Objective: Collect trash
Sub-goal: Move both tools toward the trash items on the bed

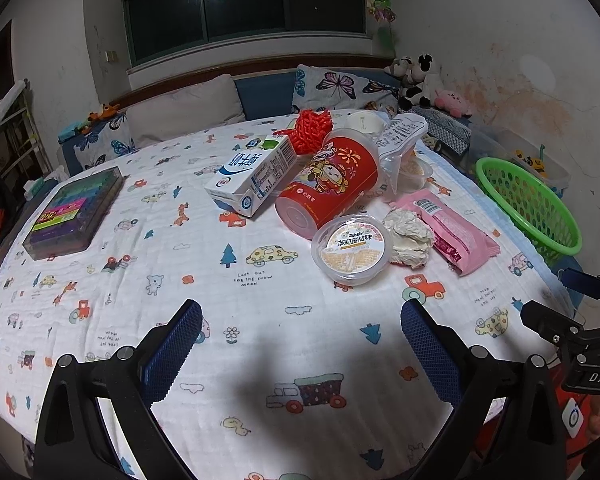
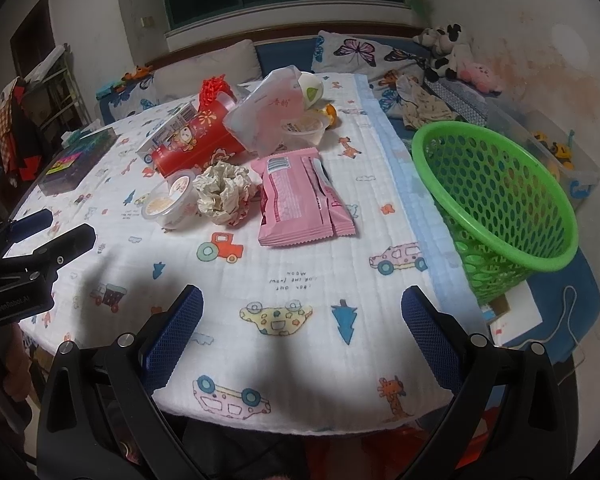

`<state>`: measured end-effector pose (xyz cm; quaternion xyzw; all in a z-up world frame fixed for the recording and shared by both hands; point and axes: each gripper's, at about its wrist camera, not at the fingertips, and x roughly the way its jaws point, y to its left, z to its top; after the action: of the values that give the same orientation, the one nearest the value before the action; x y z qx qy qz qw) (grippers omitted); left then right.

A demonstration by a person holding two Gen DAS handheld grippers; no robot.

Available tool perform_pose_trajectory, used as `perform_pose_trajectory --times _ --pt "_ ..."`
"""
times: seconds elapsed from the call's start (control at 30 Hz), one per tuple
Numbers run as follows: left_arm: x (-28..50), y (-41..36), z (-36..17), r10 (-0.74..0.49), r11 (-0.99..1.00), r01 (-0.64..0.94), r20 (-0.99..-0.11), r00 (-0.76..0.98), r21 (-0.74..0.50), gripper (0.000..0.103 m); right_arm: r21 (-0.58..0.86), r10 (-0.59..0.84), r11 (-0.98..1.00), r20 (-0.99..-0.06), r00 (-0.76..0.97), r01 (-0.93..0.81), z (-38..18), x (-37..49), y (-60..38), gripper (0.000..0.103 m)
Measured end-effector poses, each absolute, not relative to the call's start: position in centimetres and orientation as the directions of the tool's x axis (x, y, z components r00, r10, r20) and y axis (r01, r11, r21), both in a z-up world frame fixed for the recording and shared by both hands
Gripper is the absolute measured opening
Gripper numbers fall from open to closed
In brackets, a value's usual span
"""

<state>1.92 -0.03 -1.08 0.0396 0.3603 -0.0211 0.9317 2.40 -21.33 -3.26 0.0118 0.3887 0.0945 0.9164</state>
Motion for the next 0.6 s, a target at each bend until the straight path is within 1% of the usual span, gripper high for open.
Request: perform_pose_trajectory --times 0.6 --pt "3.3 0.1 -0.7 -0.011 0.997 0.063 -0.685 0.729 0.051 0.097 0.09 0.185 0.981 -0.717 0.672 -0.174 -2.7 3.6 -21.3 0.098"
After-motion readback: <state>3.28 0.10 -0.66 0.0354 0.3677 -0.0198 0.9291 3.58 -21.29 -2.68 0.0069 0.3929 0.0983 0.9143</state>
